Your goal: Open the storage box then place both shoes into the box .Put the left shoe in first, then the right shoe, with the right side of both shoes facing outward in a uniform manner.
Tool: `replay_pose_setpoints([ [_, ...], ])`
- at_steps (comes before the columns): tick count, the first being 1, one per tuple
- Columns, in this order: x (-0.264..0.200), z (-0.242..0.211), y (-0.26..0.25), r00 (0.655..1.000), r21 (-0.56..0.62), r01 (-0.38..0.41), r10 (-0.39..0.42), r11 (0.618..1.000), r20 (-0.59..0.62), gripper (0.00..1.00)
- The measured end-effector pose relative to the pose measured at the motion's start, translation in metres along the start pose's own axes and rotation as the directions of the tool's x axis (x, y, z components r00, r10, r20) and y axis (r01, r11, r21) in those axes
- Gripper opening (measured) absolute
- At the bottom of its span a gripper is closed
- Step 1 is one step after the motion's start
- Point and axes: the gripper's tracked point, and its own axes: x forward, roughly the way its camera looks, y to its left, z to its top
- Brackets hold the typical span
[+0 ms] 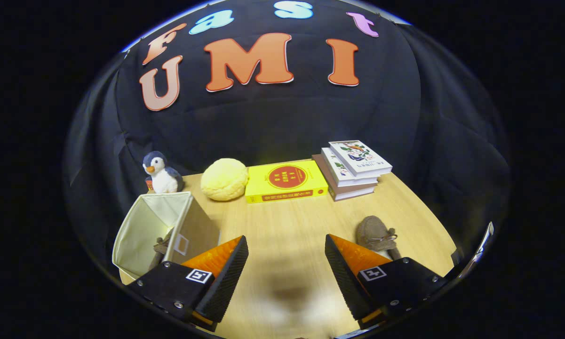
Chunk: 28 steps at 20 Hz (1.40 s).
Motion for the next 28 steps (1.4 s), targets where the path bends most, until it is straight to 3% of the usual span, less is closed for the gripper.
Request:
replay_pose_setpoints([
  [11, 0.029, -0.048, -0.172, 0.991, 0.026, 0.124, -0.122, 0.992, -0.057, 0.98],
  [18, 0.049, -0.095, -0.213, 0.981, 0.056, 0.159, -0.151, 0.986, -0.123, 0.98],
  [21, 0.063, -0.112, -0.211, 0.978, 0.057, 0.132, -0.121, 0.990, -0.169, 0.96],
  [23, 0.073, -0.116, -0.209, 0.977, 0.055, 0.128, -0.116, 0.990, -0.181, 0.85],
  [26, 0.085, -0.124, -0.207, 0.970, 0.056, 0.131, -0.116, 0.990, -0.212, 0.58],
  [28, 0.091, -0.128, -0.201, 0.968, 0.068, 0.116, -0.097, 0.991, -0.232, 0.31],
])
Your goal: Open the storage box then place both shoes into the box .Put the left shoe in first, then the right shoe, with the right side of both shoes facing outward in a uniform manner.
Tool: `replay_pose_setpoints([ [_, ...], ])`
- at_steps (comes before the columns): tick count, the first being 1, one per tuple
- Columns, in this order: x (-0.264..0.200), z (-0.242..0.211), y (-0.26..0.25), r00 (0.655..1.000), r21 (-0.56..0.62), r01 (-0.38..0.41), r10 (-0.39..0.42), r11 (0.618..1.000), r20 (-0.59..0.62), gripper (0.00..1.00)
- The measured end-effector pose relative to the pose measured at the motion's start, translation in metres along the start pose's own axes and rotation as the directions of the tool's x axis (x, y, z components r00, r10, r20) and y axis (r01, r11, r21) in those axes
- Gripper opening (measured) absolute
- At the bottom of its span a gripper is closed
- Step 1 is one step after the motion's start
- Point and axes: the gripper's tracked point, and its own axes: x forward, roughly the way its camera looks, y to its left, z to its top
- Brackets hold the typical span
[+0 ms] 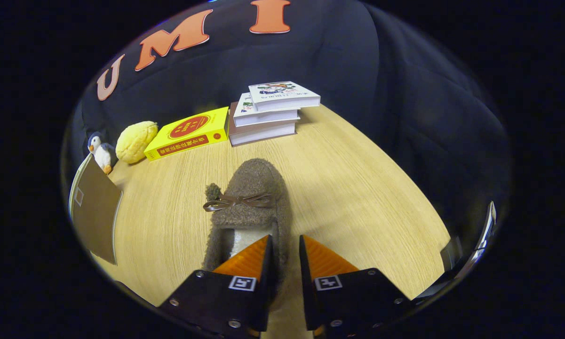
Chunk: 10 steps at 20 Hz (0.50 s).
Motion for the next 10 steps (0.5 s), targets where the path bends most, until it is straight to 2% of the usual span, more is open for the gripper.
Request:
replay_pose_setpoints([
  [2, 0.001, 0.002, -0.003, 1.000, -0.001, 0.025, -0.025, 1.000, 0.002, 0.11],
  [4, -0.001, 0.002, -0.001, 1.000, 0.009, 0.026, -0.026, 1.000, -0.002, 0.03],
  [10, -0.019, 0.015, 0.011, 1.000, 0.057, -0.002, 0.001, 0.998, 0.015, 0.01],
])
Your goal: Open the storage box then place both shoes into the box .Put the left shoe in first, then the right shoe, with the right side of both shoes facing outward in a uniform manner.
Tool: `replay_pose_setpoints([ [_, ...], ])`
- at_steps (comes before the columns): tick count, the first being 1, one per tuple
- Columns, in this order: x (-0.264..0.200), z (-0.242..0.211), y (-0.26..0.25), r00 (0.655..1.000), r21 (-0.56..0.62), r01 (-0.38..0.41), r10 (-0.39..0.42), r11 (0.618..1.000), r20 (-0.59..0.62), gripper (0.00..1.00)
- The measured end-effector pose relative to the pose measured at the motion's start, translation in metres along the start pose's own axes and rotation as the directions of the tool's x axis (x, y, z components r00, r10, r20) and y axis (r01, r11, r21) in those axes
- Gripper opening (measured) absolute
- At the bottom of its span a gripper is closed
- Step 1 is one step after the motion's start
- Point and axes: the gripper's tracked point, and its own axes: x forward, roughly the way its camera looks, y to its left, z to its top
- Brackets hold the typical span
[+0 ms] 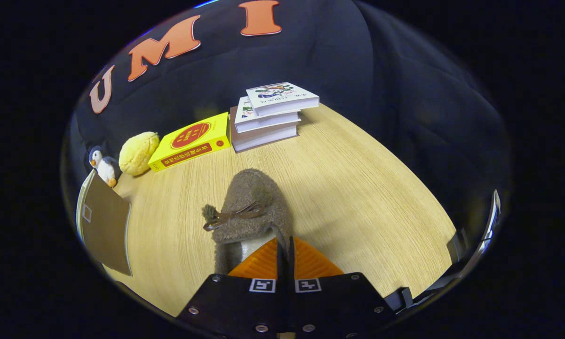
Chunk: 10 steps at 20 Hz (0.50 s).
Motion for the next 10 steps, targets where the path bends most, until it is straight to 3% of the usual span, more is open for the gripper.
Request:
replay_pose_setpoints([
  [10, -0.061, 0.024, 0.085, 0.997, 0.029, 0.008, -0.010, 1.000, 0.073, 0.01],
])
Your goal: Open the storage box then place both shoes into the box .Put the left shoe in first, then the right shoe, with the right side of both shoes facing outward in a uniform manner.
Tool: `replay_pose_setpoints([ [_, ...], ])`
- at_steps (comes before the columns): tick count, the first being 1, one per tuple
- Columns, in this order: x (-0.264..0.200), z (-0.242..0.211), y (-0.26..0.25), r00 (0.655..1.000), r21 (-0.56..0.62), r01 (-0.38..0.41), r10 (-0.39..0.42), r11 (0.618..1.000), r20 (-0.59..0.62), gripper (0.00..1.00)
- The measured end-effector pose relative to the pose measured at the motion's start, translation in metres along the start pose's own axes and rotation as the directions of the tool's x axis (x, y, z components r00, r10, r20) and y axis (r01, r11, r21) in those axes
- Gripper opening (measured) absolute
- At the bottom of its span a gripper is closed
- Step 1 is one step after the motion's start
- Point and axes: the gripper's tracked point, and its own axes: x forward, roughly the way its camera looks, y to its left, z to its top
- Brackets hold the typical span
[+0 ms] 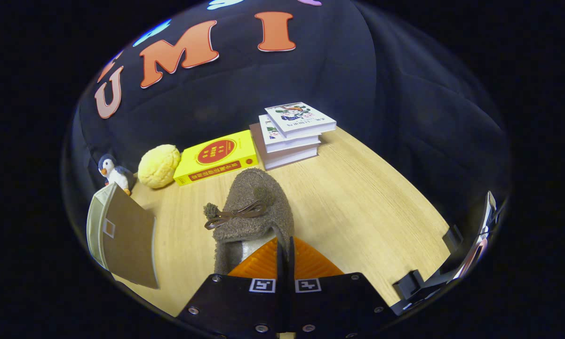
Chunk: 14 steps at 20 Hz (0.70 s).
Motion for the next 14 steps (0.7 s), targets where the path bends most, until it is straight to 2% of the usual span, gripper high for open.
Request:
replay_pose_setpoints([
  [7, -0.052, 0.016, 0.116, 0.997, 0.031, -0.065, 0.064, 0.997, 0.051, 0.01],
  [14, -0.104, 0.038, 0.221, 0.981, 0.057, -0.176, 0.171, 0.983, 0.087, 0.01],
])
